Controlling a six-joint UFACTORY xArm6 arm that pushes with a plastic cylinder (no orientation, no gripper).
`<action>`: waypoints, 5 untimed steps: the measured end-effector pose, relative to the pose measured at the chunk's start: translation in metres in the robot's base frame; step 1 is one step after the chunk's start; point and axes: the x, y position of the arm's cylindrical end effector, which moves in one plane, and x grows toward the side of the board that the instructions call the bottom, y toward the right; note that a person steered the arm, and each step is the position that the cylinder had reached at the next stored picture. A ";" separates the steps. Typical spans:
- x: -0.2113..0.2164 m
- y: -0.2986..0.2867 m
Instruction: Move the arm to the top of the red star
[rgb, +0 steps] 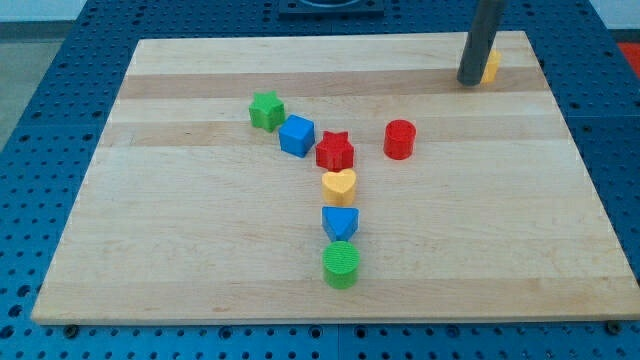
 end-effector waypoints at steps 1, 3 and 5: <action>0.000 0.000; 0.041 -0.072; 0.045 -0.132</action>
